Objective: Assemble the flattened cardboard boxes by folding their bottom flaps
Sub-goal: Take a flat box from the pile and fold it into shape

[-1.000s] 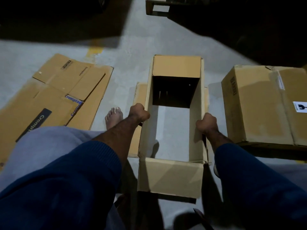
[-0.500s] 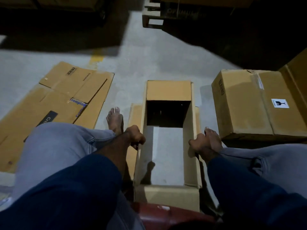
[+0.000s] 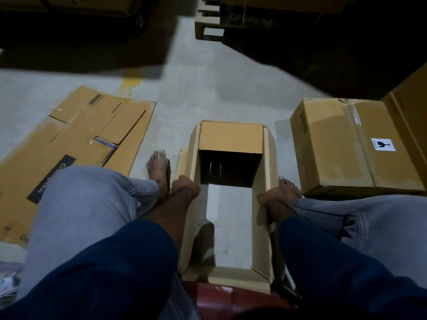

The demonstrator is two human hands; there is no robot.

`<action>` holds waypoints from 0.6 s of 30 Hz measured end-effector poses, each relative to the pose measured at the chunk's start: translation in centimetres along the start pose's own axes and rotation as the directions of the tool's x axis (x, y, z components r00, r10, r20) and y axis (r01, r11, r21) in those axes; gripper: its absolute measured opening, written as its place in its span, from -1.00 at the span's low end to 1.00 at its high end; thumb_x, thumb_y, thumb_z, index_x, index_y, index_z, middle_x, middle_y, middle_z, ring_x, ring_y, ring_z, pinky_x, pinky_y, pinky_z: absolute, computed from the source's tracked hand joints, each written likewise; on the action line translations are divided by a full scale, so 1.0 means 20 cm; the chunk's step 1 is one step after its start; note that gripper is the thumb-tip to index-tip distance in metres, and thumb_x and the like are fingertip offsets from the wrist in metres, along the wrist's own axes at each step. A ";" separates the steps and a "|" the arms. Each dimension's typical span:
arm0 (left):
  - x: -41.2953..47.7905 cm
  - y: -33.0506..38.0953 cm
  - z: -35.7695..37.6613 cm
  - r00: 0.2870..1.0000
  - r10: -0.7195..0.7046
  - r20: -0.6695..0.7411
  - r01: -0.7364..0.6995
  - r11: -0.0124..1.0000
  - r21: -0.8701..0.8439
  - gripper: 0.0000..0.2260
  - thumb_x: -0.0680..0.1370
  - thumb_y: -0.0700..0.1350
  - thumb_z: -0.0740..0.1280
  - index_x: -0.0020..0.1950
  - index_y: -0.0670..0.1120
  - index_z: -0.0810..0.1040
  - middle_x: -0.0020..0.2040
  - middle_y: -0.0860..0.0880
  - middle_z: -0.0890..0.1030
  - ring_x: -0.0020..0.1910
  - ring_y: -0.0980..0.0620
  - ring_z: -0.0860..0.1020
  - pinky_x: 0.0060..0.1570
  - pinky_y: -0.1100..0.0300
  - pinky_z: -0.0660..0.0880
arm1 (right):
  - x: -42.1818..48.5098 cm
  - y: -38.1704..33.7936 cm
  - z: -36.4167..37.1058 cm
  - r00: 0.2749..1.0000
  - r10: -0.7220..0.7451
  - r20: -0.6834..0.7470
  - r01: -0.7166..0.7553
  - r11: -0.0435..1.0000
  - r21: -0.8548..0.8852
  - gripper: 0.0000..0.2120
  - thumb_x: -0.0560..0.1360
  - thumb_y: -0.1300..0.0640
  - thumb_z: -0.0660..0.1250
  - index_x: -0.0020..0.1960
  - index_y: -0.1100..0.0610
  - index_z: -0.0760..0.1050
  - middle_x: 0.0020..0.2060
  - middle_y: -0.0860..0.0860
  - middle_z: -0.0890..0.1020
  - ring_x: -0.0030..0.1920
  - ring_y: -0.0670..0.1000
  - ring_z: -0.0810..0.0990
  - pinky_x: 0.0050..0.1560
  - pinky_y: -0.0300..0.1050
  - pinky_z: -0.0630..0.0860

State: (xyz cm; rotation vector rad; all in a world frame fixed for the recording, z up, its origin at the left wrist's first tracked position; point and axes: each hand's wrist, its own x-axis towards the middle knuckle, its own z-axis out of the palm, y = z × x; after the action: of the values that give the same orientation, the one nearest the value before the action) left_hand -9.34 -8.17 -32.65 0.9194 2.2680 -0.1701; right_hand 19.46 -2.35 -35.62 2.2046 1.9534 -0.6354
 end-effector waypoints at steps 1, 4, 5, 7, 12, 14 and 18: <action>0.01 0.04 0.00 0.996 0.014 -0.093 -0.020 0.998 -0.056 -0.57 0.63 -0.06 0.34 0.45 -0.20 0.38 0.39 -0.22 0.46 0.36 -0.20 0.46 0.32 -0.02 0.43 | 0.02 -0.02 0.02 0.999 0.053 0.012 -0.054 0.996 0.071 0.05 0.30 -0.69 0.06 0.46 0.09 0.30 0.33 0.11 0.50 0.31 0.20 0.47 0.32 0.08 0.42; 0.02 0.19 -0.05 0.903 0.245 -0.354 -0.254 0.967 0.020 -0.55 0.54 -0.09 0.41 0.41 -0.09 0.40 0.36 -0.18 0.44 0.28 -0.18 0.47 0.23 -0.09 0.48 | -0.09 -0.34 -0.12 0.987 0.116 -0.112 -0.095 0.980 0.177 -0.52 0.53 -0.01 0.38 0.36 0.15 0.38 0.27 0.15 0.50 0.27 0.20 0.47 0.23 0.12 0.47; 0.03 0.24 -0.06 0.858 0.358 -0.368 -0.357 0.931 0.074 -0.54 0.53 -0.09 0.42 0.40 -0.08 0.40 0.33 -0.16 0.45 0.26 -0.17 0.47 0.20 -0.09 0.49 | -0.11 -0.45 -0.16 0.983 0.032 -0.180 0.001 0.984 0.179 -0.57 0.51 0.09 0.37 0.35 0.14 0.41 0.26 0.13 0.51 0.26 0.17 0.47 0.24 0.12 0.49; 0.06 0.31 -0.06 0.806 0.481 -0.346 -0.461 0.876 0.144 -0.54 0.54 -0.07 0.39 0.41 -0.07 0.38 0.32 -0.14 0.47 0.26 -0.16 0.46 0.20 -0.10 0.47 | -0.03 -0.52 -0.15 0.974 -0.133 -0.182 0.167 0.968 0.189 -0.67 0.51 0.16 0.30 0.28 0.11 0.50 0.18 0.09 0.57 0.20 0.14 0.52 0.18 0.11 0.55; 0.13 0.36 -0.03 0.761 0.529 -0.375 -0.504 0.846 0.172 -0.55 0.55 -0.08 0.37 0.42 -0.07 0.37 0.30 -0.13 0.47 0.24 -0.15 0.46 0.18 -0.09 0.48 | 0.13 -0.64 -0.03 0.885 -0.357 0.298 0.368 0.930 0.019 -0.38 0.55 0.15 0.30 0.59 0.09 0.28 0.53 0.15 0.34 0.54 0.17 0.28 0.46 0.09 0.38; 0.15 0.33 -0.02 0.736 0.536 -0.412 -0.515 0.840 0.173 -0.56 0.54 -0.08 0.36 0.41 -0.07 0.38 0.30 -0.13 0.46 0.23 -0.16 0.45 0.17 -0.10 0.47 | 0.19 -0.62 0.05 0.888 -0.370 0.272 0.402 0.913 -0.067 -0.26 0.54 0.16 0.30 0.66 0.07 0.11 0.59 0.16 0.18 0.60 0.20 0.09 0.51 0.14 0.28; 0.20 0.28 -0.02 0.627 0.535 -0.566 -0.542 0.822 0.177 -0.45 0.47 -0.11 0.39 0.45 -0.09 0.38 0.35 -0.18 0.43 0.29 -0.23 0.43 0.19 -0.15 0.43 | 0.18 -0.60 0.08 0.870 -0.477 -0.123 0.445 0.869 -0.218 -0.29 0.49 0.13 0.33 0.60 0.16 0.24 0.49 0.17 0.38 0.51 0.19 0.30 0.47 0.16 0.33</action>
State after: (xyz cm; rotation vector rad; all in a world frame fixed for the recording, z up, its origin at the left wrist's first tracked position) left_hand -7.98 -1.54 -34.18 1.8119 2.3852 0.4752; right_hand 7.74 2.16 -36.38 1.7361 2.5476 -0.2954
